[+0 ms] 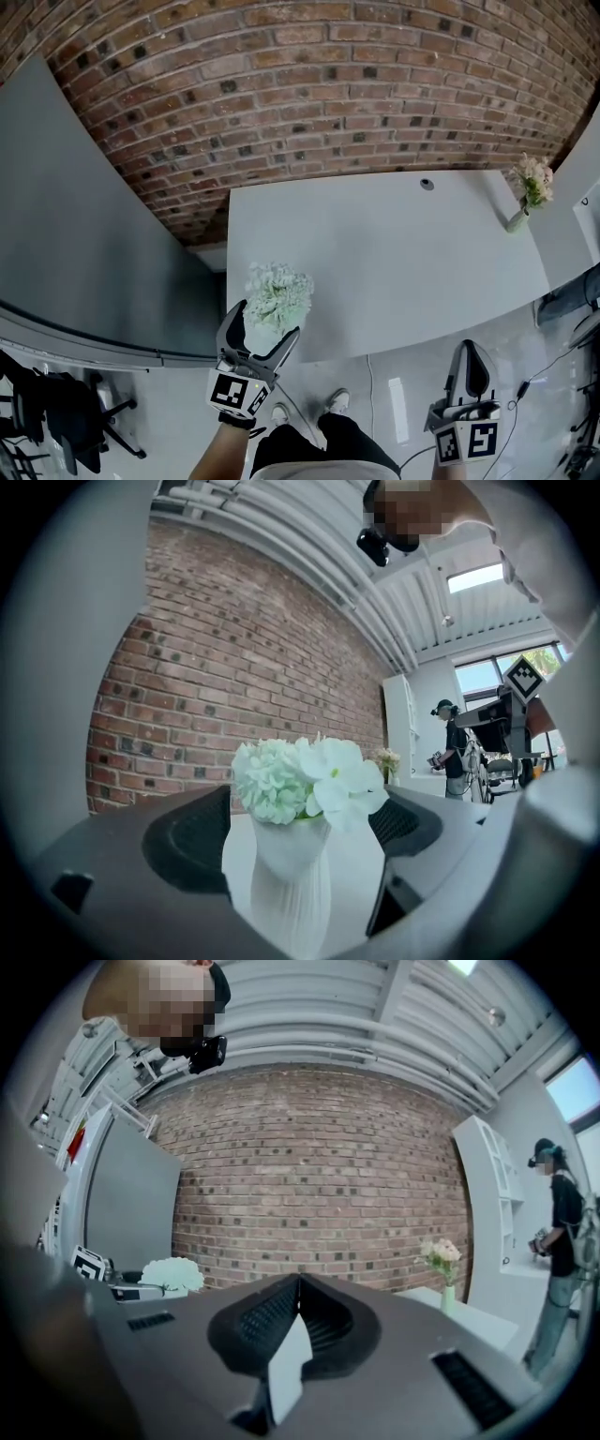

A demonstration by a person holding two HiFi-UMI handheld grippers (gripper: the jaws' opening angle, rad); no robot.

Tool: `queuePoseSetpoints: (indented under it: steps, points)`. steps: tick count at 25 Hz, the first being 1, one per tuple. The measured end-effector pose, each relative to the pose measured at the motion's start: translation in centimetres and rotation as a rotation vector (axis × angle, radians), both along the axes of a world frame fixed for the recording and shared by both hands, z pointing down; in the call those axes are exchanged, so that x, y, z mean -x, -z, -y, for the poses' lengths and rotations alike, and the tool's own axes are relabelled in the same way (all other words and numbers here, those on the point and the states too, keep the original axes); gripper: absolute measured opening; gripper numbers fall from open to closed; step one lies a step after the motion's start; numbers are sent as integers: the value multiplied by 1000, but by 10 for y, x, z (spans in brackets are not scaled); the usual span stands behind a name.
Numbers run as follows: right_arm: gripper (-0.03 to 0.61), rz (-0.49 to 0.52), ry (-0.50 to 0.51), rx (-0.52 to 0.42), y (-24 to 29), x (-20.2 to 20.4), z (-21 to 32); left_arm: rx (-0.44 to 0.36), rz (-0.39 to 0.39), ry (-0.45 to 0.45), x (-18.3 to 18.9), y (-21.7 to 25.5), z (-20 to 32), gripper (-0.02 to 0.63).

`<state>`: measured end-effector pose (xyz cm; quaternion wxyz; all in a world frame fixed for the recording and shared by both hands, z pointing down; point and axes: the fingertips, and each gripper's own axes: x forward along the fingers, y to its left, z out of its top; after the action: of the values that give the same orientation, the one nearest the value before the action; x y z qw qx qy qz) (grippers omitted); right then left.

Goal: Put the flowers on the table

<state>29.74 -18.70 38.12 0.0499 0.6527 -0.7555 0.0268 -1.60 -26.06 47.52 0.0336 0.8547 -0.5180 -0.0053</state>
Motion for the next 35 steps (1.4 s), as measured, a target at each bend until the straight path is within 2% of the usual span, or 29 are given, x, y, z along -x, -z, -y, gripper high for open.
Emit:
queuePoseSetpoints:
  steps: [10,21,25,31,35]
  points:
    - [17,5,51,-15,26,41,-10,-1,-38,-22,15,32,-36,435]
    - [17,26,69,-70,49,73,-23,-43,-35,-19,36,70,-63,430]
    - [17,31,68,-86,54,82,-29,-68,-39,-23,41,81,-75,353]
    - [16,39,78,-100,59,96,-34,-86,-34,0,55,93,-86,275]
    - [17,44,87,-107,61,104,-35,-81,-20,42,70,94,-92,153]
